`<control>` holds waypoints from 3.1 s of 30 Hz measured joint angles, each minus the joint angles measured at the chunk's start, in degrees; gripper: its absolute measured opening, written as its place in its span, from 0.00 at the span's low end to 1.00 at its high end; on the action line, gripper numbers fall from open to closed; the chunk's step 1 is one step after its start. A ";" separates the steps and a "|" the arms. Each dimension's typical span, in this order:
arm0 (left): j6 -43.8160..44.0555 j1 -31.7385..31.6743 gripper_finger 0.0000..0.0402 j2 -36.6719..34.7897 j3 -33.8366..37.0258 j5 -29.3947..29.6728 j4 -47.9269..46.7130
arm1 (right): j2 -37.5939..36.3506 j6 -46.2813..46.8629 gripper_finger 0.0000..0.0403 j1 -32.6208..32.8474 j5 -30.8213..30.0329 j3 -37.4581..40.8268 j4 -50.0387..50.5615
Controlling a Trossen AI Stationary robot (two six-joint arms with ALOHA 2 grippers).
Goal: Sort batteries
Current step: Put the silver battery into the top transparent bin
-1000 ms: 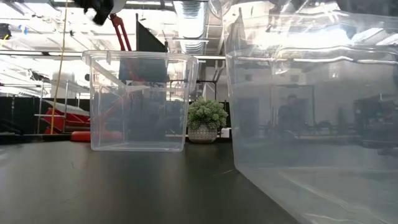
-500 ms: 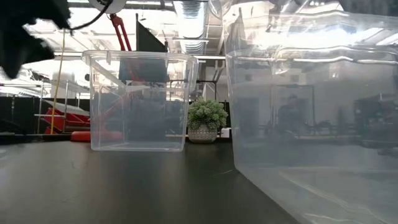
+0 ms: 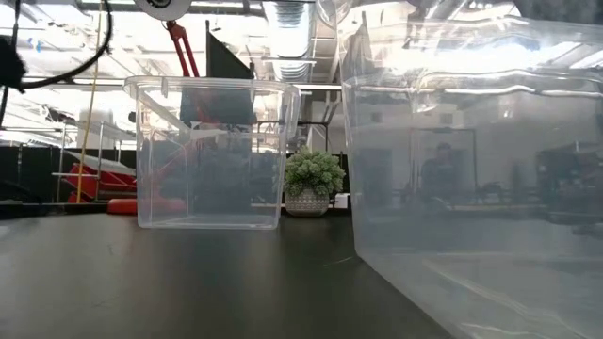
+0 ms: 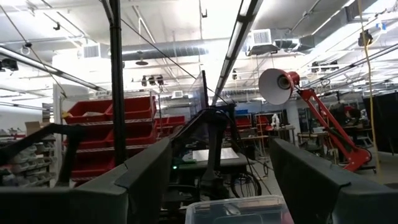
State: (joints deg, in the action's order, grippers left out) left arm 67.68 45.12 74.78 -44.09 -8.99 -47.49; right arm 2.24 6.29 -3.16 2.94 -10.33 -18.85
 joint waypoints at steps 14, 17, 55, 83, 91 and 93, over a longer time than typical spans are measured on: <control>10.39 5.64 0.31 4.66 0.00 1.57 -0.12 | 0.00 -0.33 0.72 0.03 0.00 0.00 0.99; 10.95 5.80 0.31 6.29 0.03 1.62 -0.33 | 0.00 -0.33 0.72 0.07 0.00 0.00 1.53; 1.91 4.00 0.09 13.31 0.09 14.59 -1.37 | 0.02 0.28 0.72 0.07 0.00 0.00 1.75; -4.49 2.36 0.09 5.46 -19.97 32.96 -18.97 | 0.02 0.74 0.72 0.09 0.00 0.00 1.92; -33.22 2.06 0.09 -5.45 -23.23 46.74 -1.36 | 0.02 0.69 0.72 0.07 0.00 0.00 1.92; -33.81 0.81 0.09 -6.31 -23.22 46.88 -2.35 | 0.02 0.71 0.72 0.07 0.00 0.00 1.96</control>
State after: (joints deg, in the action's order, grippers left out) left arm 33.87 45.93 68.47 -67.31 37.88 -49.84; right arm 2.26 7.01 -3.09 2.94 -10.33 -16.89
